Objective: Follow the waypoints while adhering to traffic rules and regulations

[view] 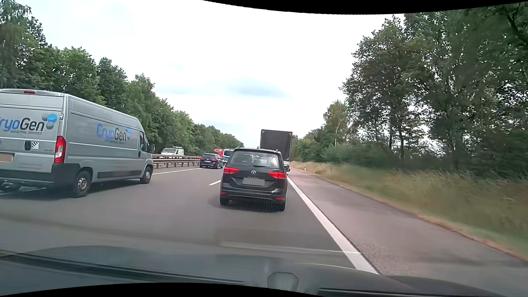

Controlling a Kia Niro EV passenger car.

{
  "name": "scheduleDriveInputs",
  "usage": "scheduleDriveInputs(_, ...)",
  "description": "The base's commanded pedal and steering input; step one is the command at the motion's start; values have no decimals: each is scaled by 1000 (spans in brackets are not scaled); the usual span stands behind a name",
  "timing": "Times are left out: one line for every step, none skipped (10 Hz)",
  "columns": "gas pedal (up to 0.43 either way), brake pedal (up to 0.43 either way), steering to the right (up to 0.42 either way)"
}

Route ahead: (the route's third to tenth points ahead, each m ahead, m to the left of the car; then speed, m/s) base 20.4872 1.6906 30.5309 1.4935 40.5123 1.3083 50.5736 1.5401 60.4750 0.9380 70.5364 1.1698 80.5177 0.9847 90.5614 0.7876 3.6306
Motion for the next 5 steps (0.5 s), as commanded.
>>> scheduleDriveInputs(79,0,-3)
scheduleDriveInputs(79,0,-2)
scheduleDriveInputs(79,0,-1)
scheduleDriveInputs(79,0,-1)
scheduleDriveInputs(79,0,0)
